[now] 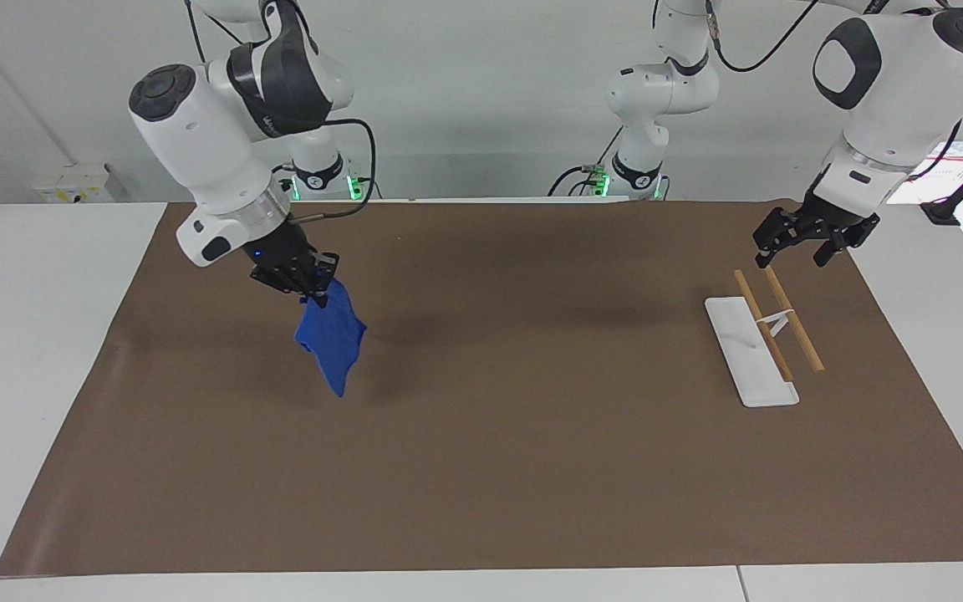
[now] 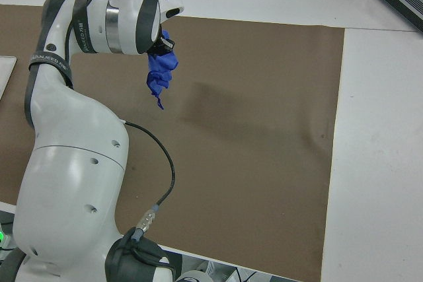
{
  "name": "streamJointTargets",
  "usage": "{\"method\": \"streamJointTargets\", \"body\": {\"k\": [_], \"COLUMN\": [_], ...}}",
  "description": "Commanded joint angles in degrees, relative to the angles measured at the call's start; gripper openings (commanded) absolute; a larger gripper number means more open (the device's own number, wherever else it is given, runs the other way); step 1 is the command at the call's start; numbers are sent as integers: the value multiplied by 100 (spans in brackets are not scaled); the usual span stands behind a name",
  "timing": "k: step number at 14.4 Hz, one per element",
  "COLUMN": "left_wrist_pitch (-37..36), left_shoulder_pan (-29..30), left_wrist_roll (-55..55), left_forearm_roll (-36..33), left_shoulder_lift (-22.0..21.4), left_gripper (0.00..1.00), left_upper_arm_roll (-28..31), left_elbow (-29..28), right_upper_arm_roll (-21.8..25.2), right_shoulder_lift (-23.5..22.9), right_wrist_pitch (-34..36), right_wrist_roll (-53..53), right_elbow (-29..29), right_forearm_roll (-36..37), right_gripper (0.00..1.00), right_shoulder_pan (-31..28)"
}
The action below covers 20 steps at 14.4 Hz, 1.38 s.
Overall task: Right arm passes towel to left arm to hang
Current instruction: 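Lift the towel with the right gripper while the left gripper reaches toward it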
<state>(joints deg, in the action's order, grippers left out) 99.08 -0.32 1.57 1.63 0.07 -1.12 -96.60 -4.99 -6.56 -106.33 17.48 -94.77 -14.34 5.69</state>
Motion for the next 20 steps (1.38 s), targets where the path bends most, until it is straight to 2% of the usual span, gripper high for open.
{"method": "streamJointTargets", "body": {"k": [1, 4, 9, 14, 20], "left_wrist_pitch": [93, 93, 93, 102, 348], "left_shoulder_pan": [-38, -47, -222, -565, -1145], "left_wrist_roll": [-69, -87, -454, -2464, -4733], "left_forearm_roll": [-67, -67, 152, 881, 1233], "left_shoulder_lift": [-113, -122, -148, -157, -218], "left_gripper": [100, 100, 100, 100, 100], "left_upper_arm_roll": [-11, -11, -38, -38, -38], "left_elbow": [-157, -201, -306, -430, -772], "right_upper_arm_roll": [-29, -29, -29, -29, -29], "right_shoulder_lift": [-241, -320, -329, -372, -408], "right_wrist_pitch": [-246, -1019, -1908, -2576, -3763], "right_wrist_roll": [815, 1879, 3075, 3622, 4123], "right_elbow": [284, 275, 169, 90, -103], "right_forearm_roll": [-681, -1437, -2668, -3925, -3980], "right_gripper": [0, 0, 0, 0, 0], "right_shoulder_pan": [291, 730, 1346, 1803, 2665]}}
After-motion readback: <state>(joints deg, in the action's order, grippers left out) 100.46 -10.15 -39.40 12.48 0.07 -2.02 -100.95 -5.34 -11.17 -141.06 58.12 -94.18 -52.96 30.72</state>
